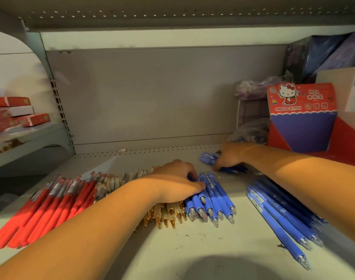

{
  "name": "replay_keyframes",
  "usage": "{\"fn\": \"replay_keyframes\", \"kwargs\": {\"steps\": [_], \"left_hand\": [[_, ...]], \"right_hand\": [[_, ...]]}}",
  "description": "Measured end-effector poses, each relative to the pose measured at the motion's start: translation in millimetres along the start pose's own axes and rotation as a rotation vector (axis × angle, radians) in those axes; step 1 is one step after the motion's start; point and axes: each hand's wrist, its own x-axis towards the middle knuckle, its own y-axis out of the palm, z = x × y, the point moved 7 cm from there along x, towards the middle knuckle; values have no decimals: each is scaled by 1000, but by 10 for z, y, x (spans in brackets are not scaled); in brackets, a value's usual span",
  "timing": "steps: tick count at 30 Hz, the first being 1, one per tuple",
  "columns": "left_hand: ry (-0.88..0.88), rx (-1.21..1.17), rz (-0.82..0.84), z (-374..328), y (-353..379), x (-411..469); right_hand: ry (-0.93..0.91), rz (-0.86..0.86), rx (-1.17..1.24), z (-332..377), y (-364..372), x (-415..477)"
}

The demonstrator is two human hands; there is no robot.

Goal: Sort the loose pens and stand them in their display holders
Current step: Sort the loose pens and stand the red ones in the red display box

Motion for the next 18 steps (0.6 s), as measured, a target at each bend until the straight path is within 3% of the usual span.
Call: {"fn": "replay_keyframes", "kwargs": {"steps": [9,18], "left_hand": [[11,30,17,-24,9,-11],[17,21,-55,-74,-24,-17]], "right_hand": [[-11,62,-89,84,94,-90],[-80,180,326,267,48,-738]]}}
